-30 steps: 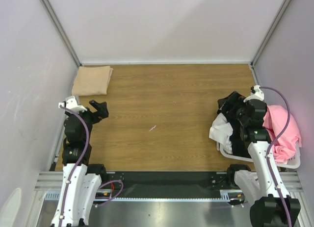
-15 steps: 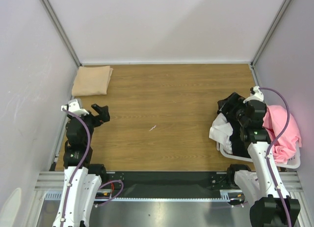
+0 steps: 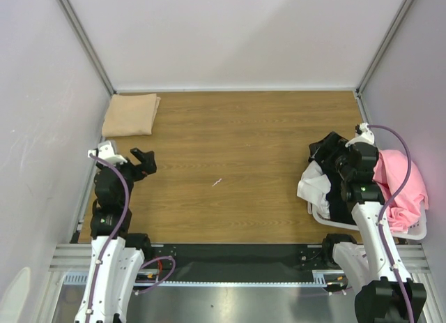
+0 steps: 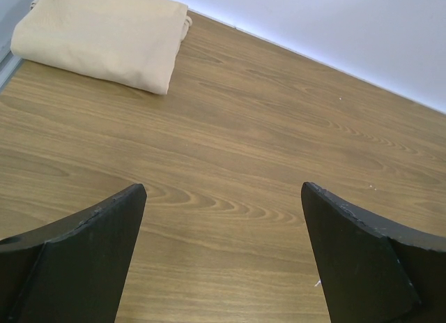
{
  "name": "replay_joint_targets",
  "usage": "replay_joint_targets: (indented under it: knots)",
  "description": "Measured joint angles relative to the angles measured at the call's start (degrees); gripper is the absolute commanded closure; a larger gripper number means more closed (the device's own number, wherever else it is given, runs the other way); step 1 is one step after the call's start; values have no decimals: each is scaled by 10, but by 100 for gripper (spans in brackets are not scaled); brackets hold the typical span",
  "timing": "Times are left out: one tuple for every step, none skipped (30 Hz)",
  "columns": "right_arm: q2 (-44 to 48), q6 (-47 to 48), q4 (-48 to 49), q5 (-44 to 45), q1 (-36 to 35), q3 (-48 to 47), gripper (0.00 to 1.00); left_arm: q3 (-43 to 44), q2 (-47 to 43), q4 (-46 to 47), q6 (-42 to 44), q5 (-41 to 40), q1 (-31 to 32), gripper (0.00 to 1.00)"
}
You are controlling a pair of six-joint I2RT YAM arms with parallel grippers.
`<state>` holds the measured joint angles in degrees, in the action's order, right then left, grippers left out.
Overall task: Fold and stack the t-shirts
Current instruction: Neatly place the folded tshirt to the corner
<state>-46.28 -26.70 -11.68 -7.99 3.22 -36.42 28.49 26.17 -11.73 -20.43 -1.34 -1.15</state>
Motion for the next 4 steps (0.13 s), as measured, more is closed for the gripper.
replay_joint_targets:
  knots:
    - [0,0,0,0,0,0,0,0,1,0,0,0,0,0]
    - [0,0,0,0,0,0,0,0,1,0,0,0,0,0]
    - [0,0,0,0,0,0,0,0,1,0,0,0,0,0]
    - [0,0,0,0,0,0,0,0,1,0,1,0,0,0]
